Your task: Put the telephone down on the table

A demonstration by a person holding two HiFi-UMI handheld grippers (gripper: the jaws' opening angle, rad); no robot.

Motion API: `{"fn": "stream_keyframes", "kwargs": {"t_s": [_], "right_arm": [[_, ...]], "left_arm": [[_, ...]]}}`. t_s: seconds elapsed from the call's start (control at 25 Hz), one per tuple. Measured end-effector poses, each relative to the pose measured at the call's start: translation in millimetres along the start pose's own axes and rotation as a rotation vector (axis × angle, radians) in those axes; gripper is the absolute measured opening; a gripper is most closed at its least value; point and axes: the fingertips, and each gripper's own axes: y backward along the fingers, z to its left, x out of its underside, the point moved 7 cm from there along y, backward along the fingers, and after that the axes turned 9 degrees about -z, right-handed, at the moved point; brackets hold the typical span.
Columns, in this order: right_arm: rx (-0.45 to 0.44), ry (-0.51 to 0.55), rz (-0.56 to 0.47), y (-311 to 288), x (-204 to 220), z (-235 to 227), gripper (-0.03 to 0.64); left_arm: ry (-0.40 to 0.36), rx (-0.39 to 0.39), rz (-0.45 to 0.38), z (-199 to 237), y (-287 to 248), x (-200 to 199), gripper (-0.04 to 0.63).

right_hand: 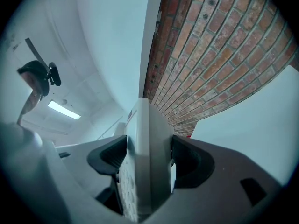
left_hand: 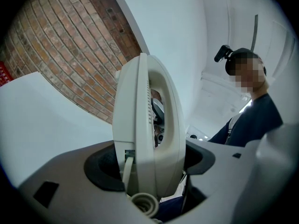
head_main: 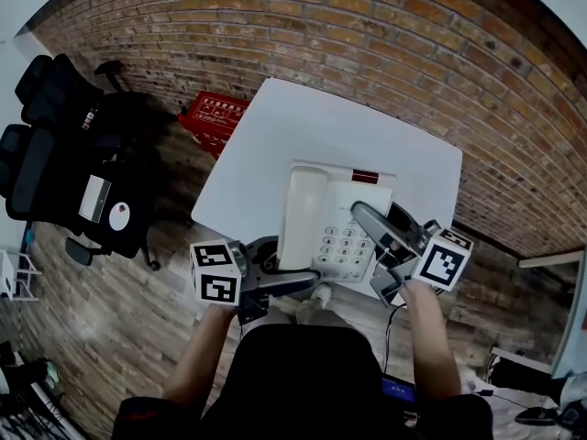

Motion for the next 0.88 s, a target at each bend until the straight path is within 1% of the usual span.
{"fn": "stream_keyframes", "kwargs": {"t_s": [0.48,0.72,0.88], "right_arm": [[-0.031,-0.032,0.051,-12,-3,-17,0.285],[-0.032,-0.028,0.052,-29,-1,-15,0.285],[-0.016,-0.025,0.050,-52,3,-19,0.285]], "left_arm": [[0.008,-0.058,-0.024,8,-4,0,0.345],[0.008,-0.056,-0.028,15,6,-10,0.345],[0.012,-0.045,-0.023,33,19,-23,0.345]]}}
